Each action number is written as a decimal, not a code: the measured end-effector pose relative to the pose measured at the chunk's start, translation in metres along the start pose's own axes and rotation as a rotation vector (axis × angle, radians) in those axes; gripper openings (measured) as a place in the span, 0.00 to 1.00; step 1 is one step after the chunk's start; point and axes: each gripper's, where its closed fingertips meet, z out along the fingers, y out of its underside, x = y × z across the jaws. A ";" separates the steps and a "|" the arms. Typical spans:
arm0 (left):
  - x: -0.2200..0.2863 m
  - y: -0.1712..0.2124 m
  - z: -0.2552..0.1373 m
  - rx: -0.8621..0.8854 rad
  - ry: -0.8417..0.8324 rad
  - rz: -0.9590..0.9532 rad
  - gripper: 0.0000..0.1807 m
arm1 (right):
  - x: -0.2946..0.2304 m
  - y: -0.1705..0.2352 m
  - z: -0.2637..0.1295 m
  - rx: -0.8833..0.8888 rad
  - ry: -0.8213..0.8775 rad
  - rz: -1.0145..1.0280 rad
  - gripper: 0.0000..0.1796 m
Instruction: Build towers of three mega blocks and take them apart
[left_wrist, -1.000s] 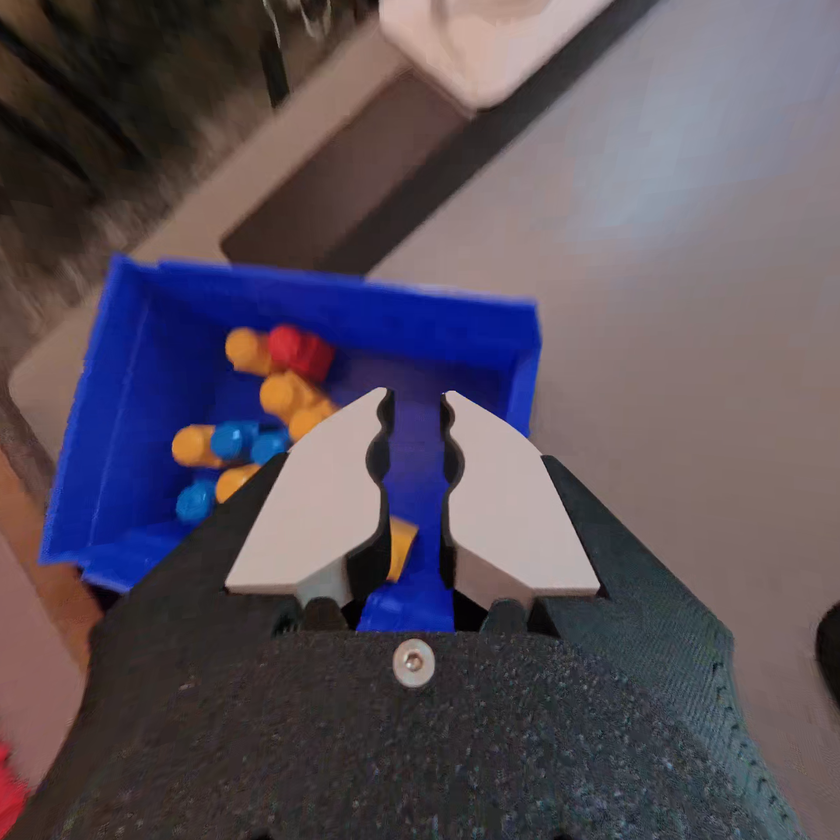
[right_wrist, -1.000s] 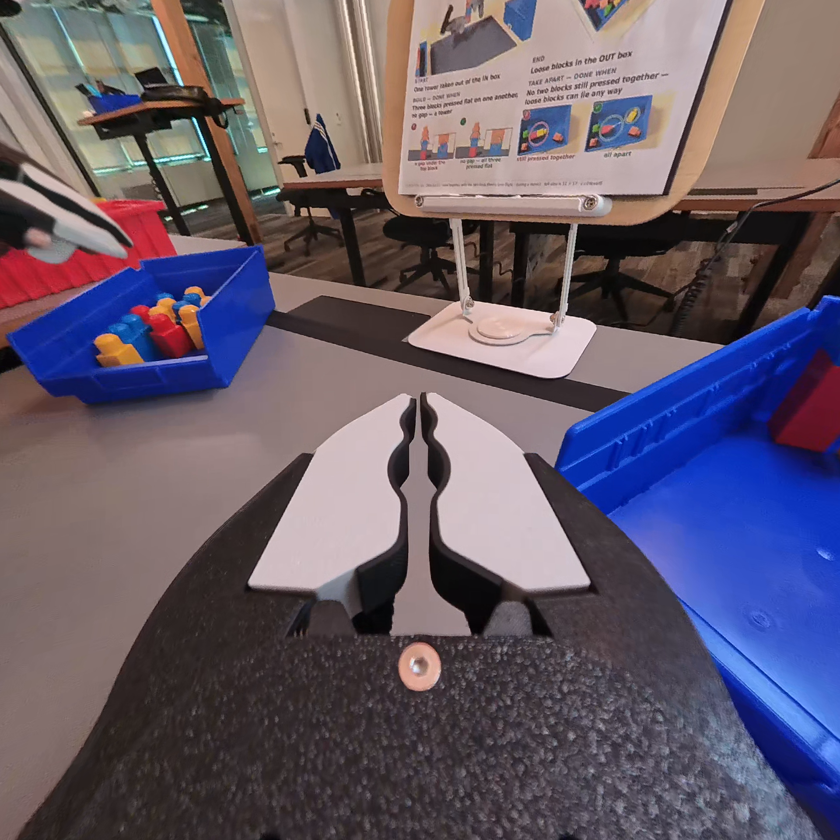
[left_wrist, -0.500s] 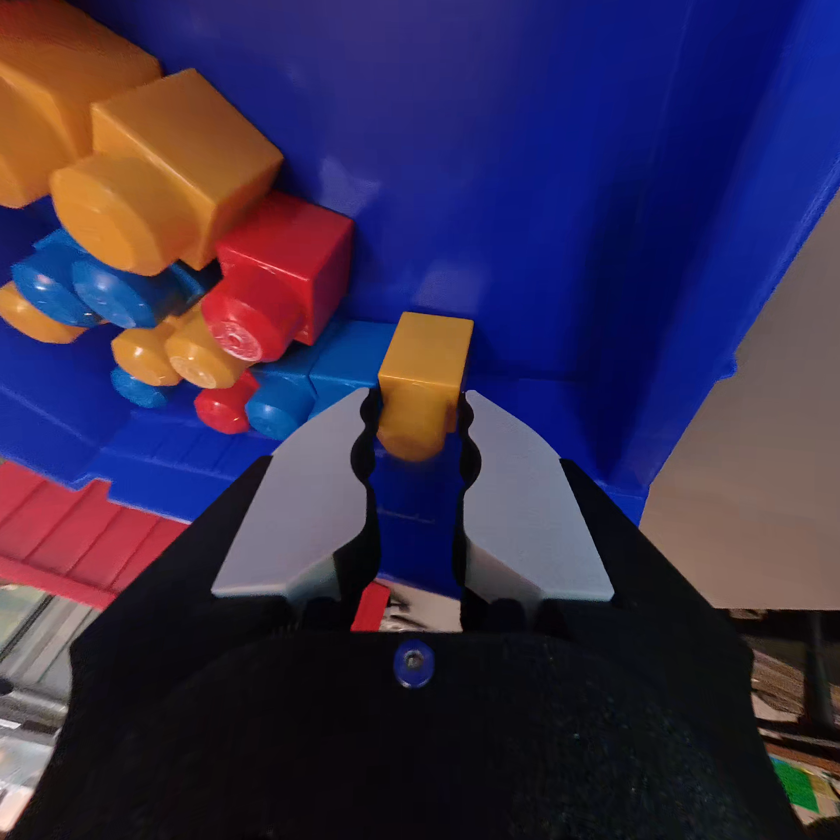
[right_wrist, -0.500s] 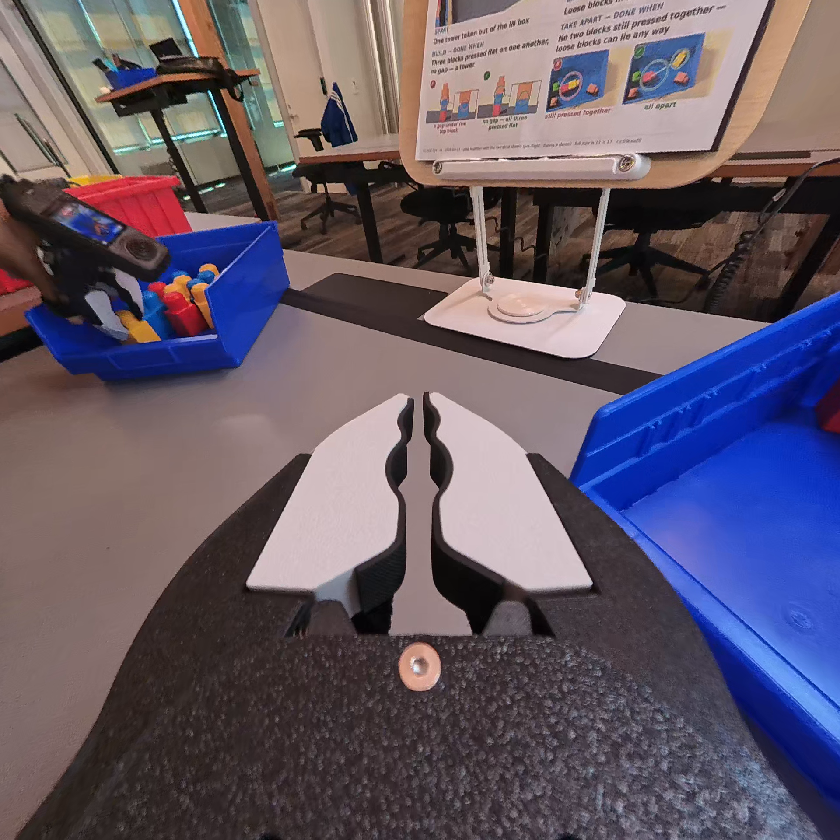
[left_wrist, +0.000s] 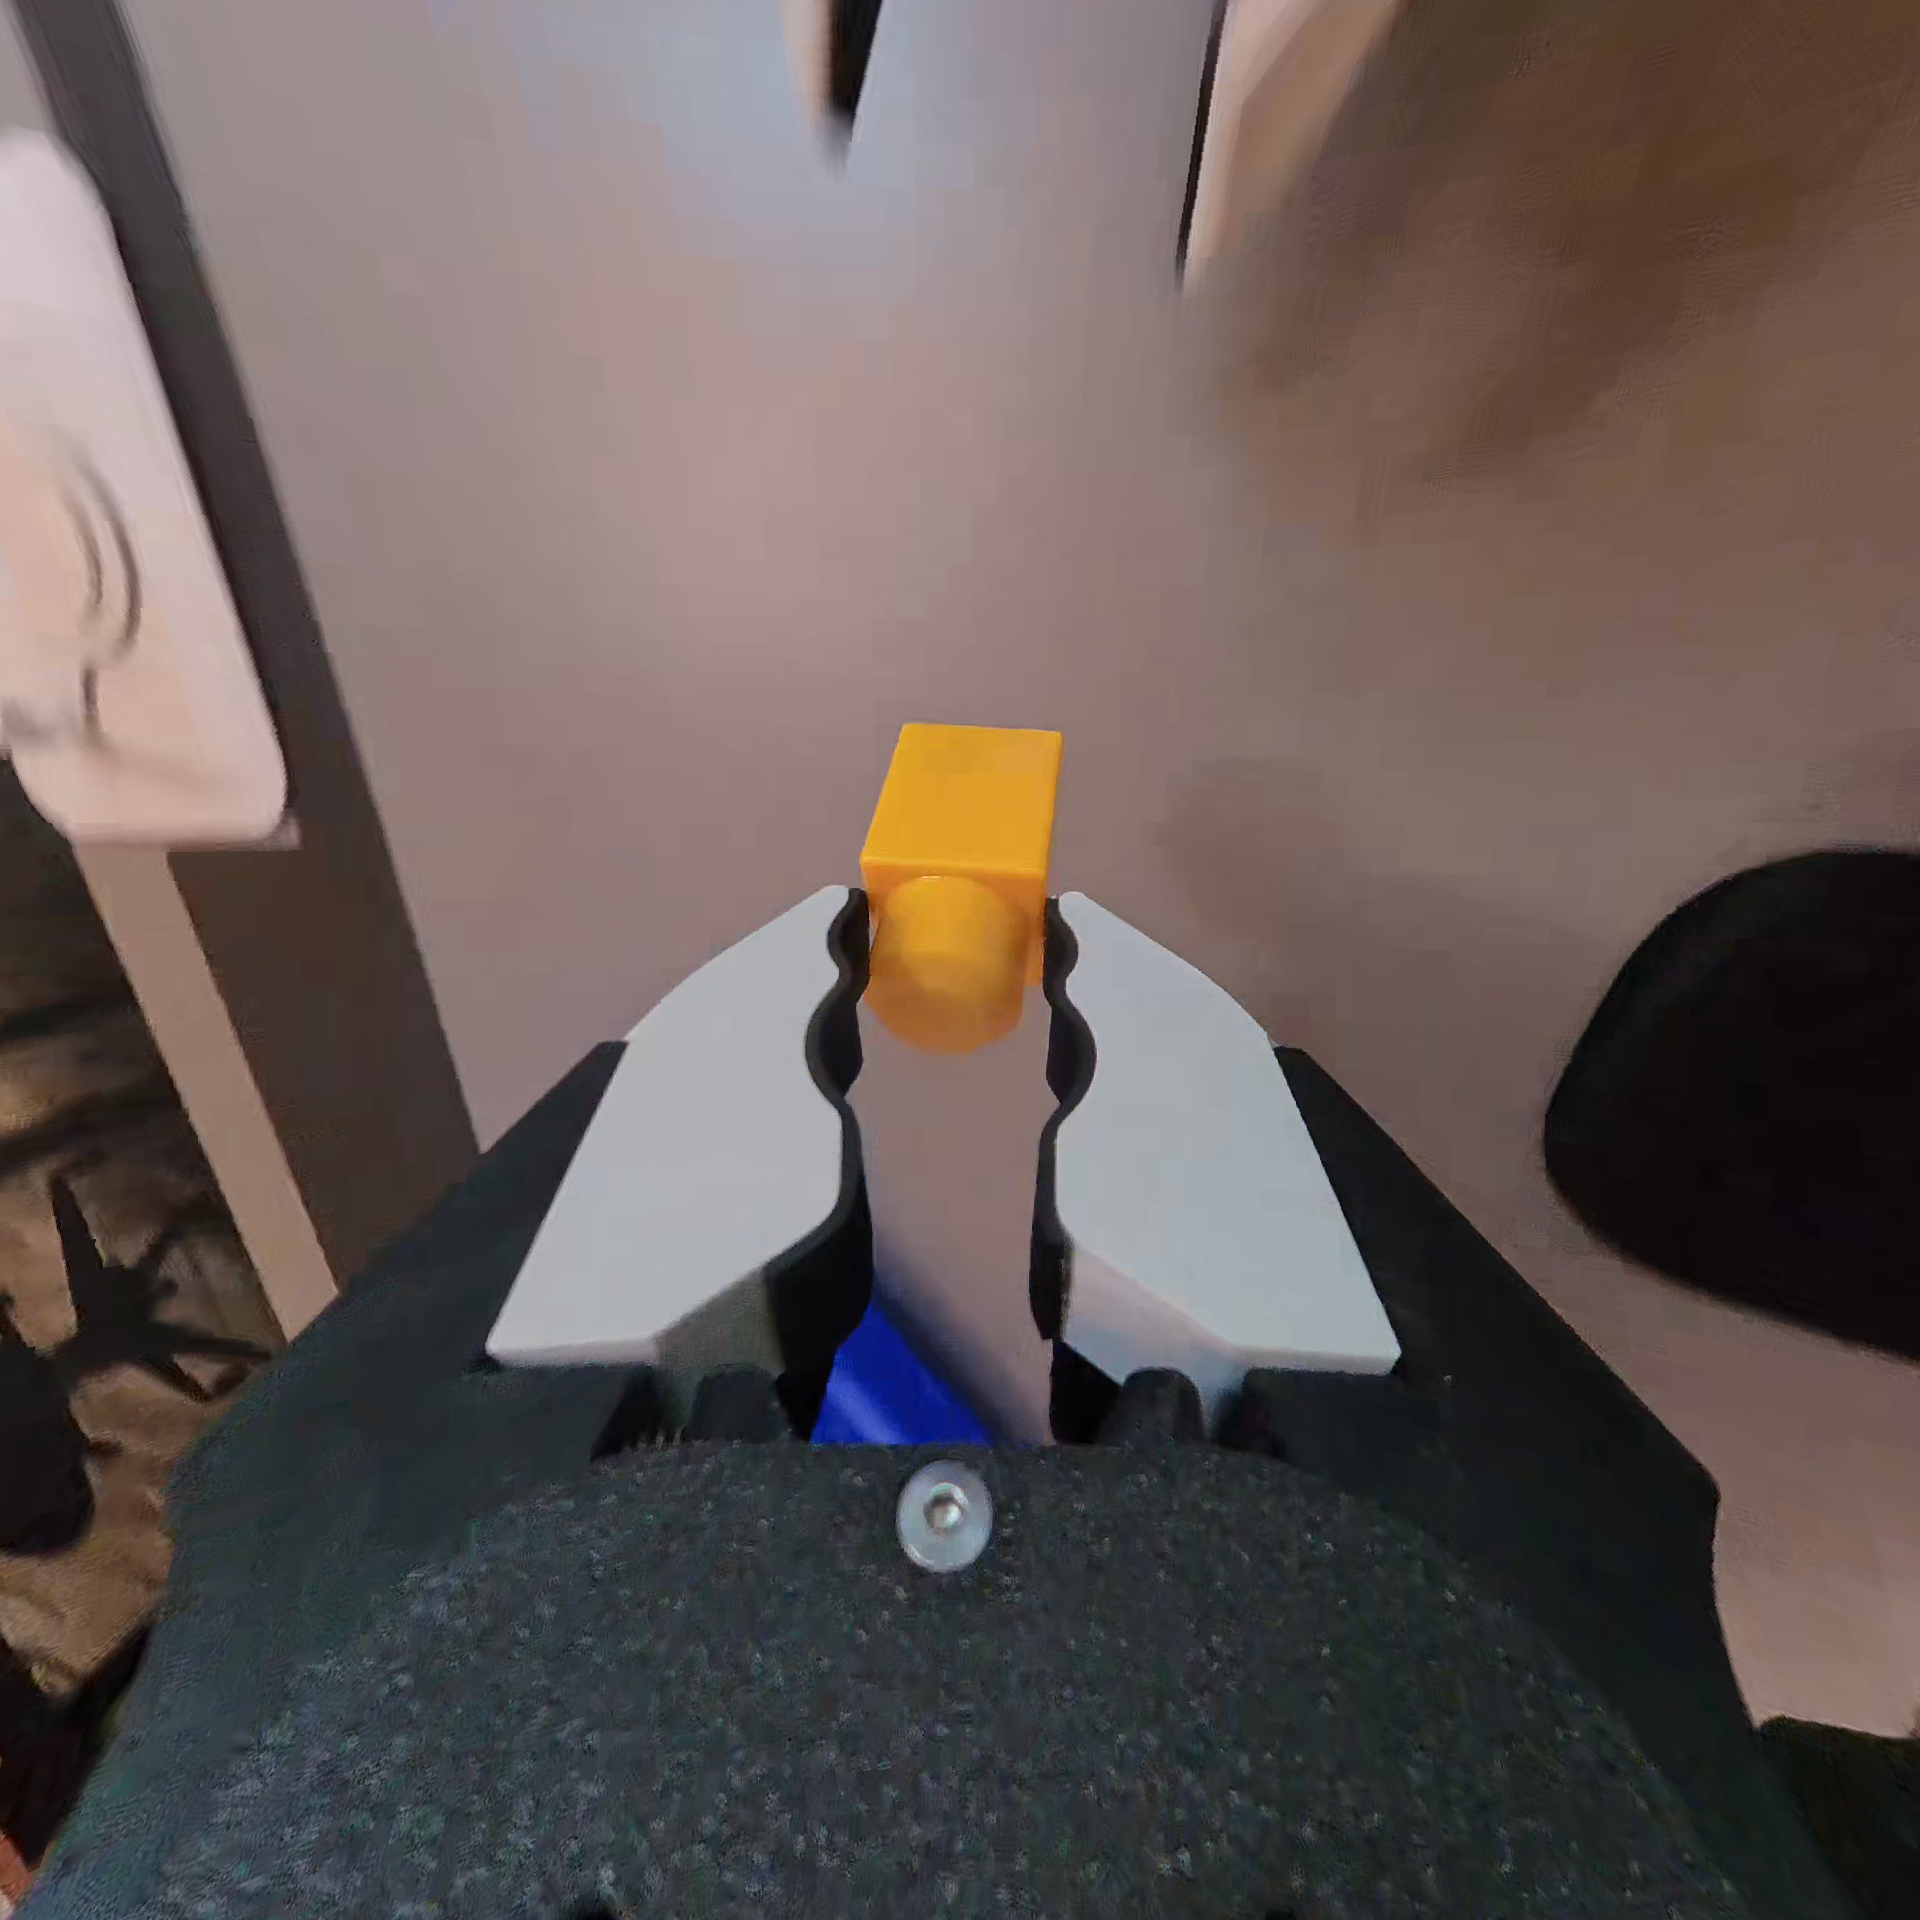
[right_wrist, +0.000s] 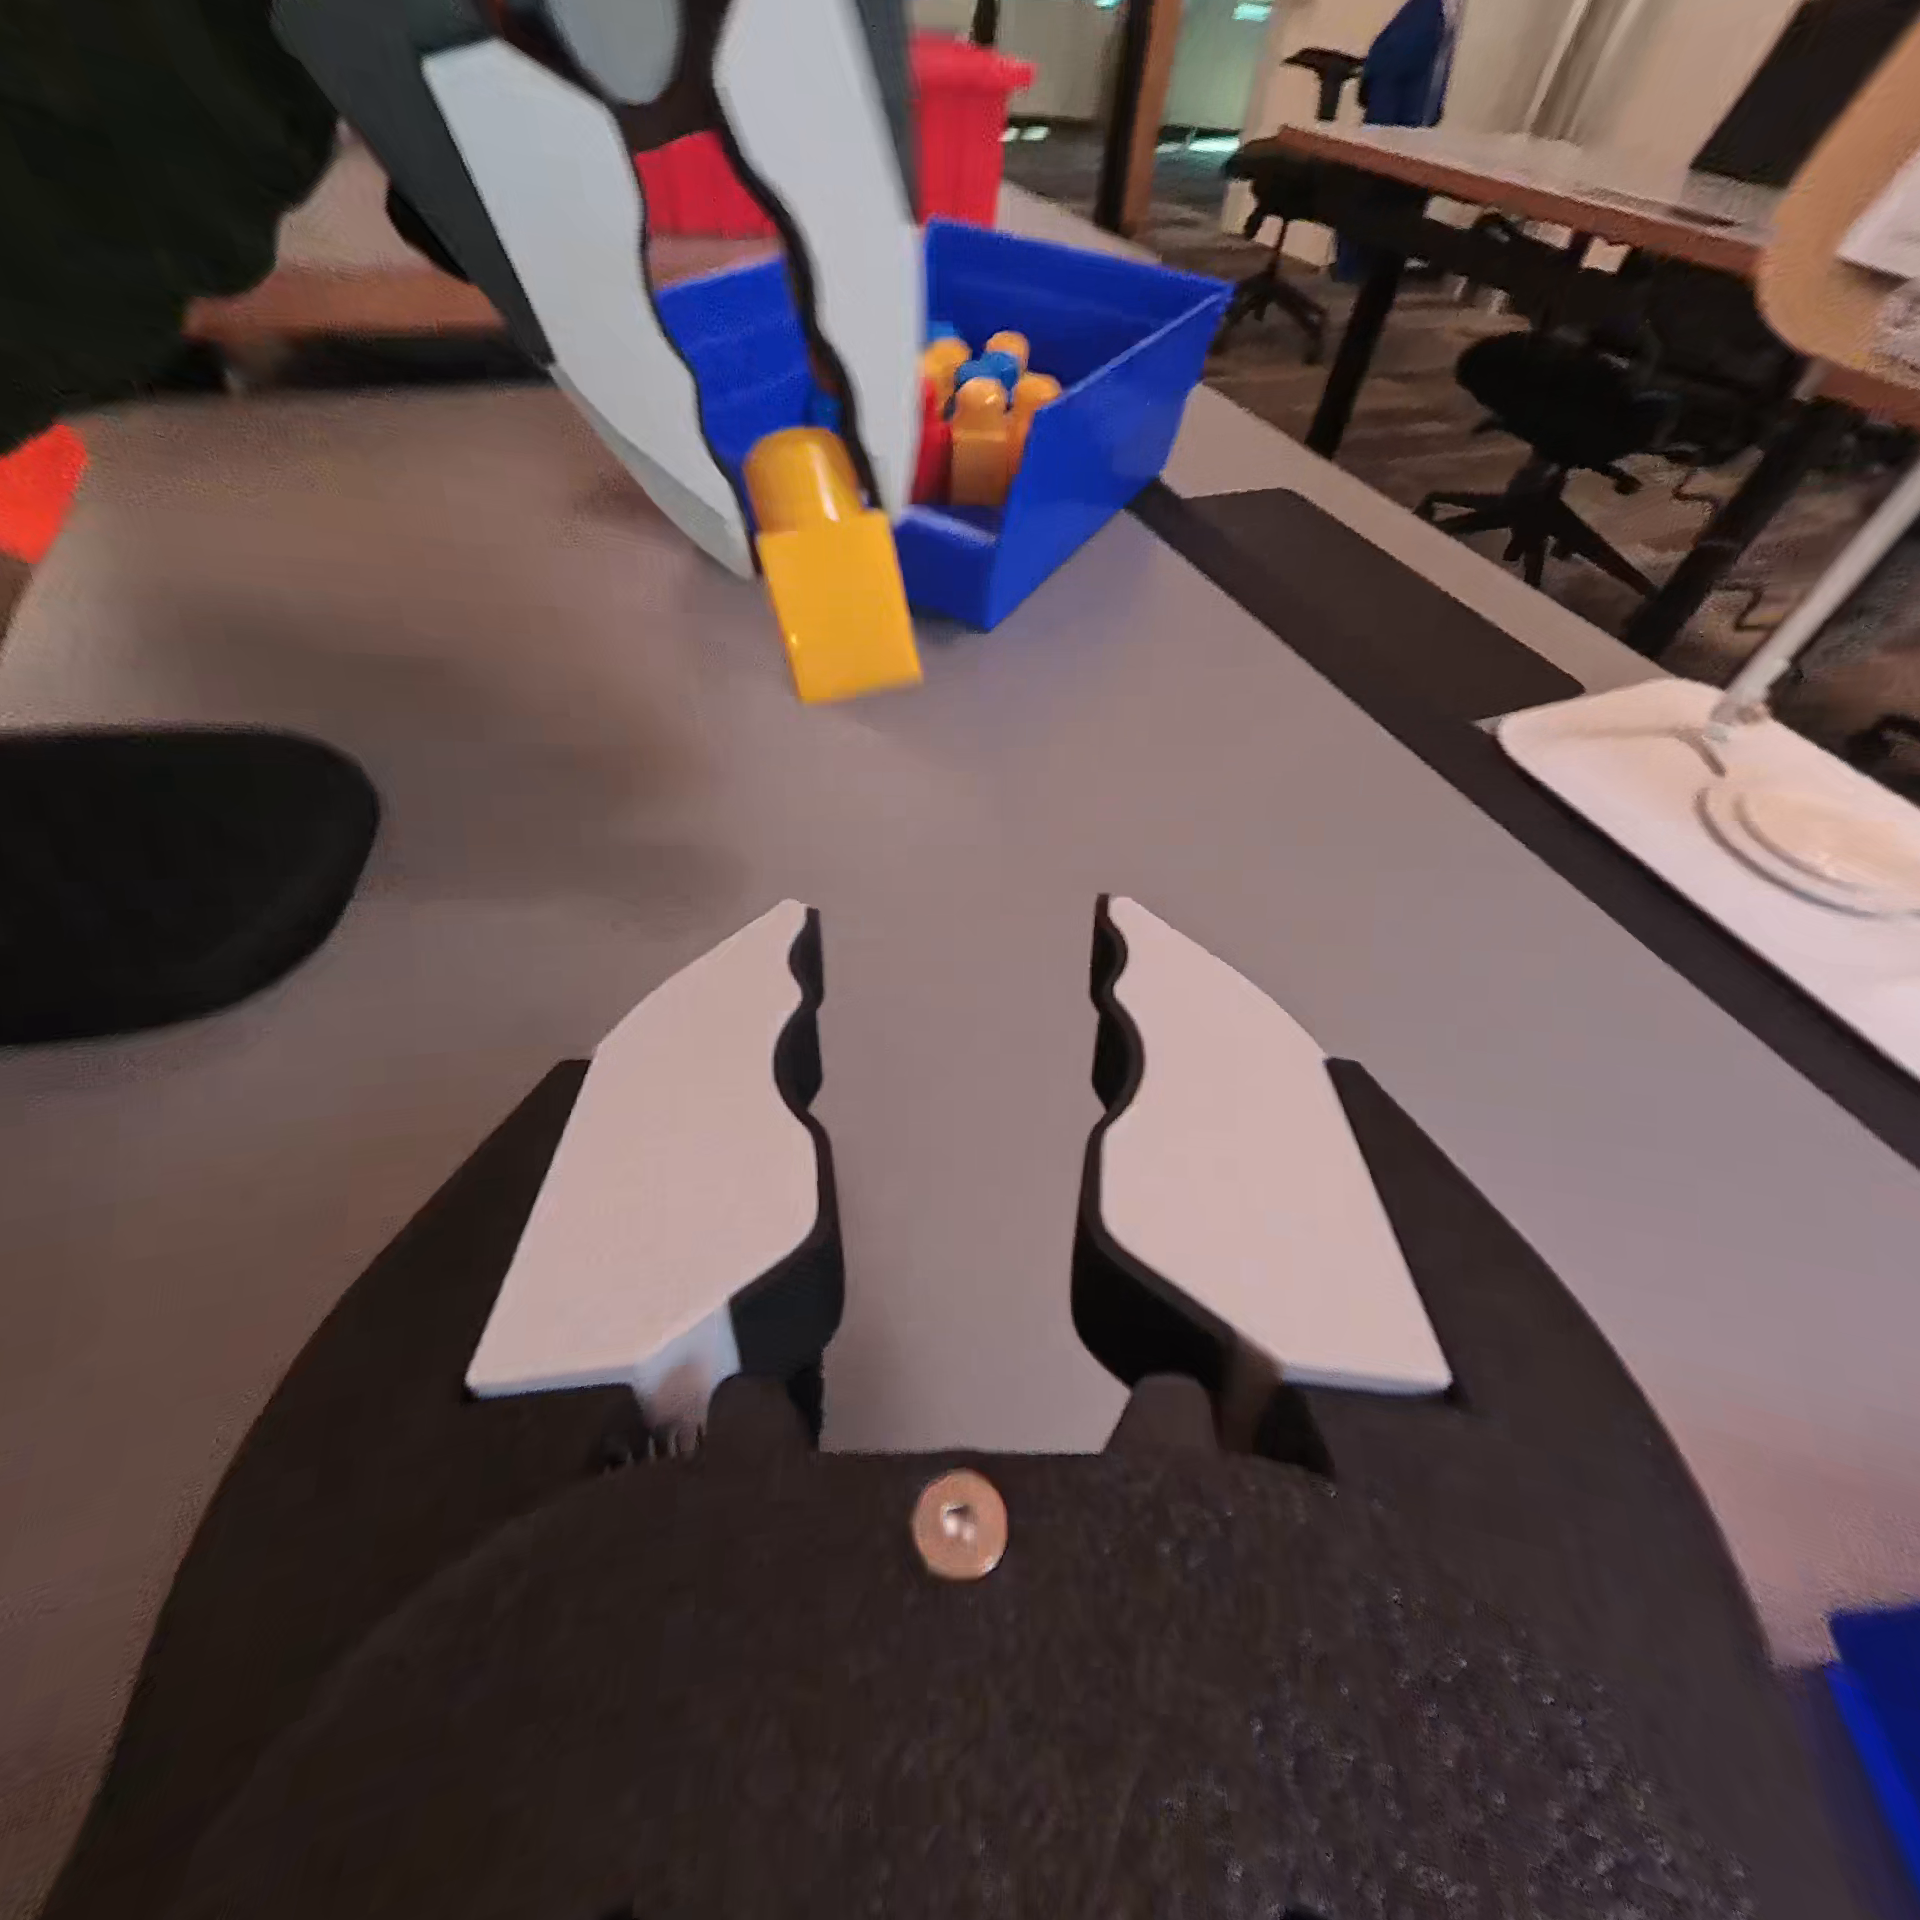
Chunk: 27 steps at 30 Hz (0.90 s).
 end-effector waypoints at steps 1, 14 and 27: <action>0.006 -0.018 0.007 0.016 0.004 0.039 0.18 | -0.009 0.004 0.005 -0.028 -0.014 -0.045 0.32; -0.068 -0.019 -0.054 0.430 -0.144 -0.243 0.17 | 0.007 0.000 -0.009 -0.002 0.049 -0.030 0.20; -0.104 0.314 0.006 -0.231 -0.160 -1.009 0.28 | 0.022 0.012 -0.002 -0.009 0.089 0.045 0.21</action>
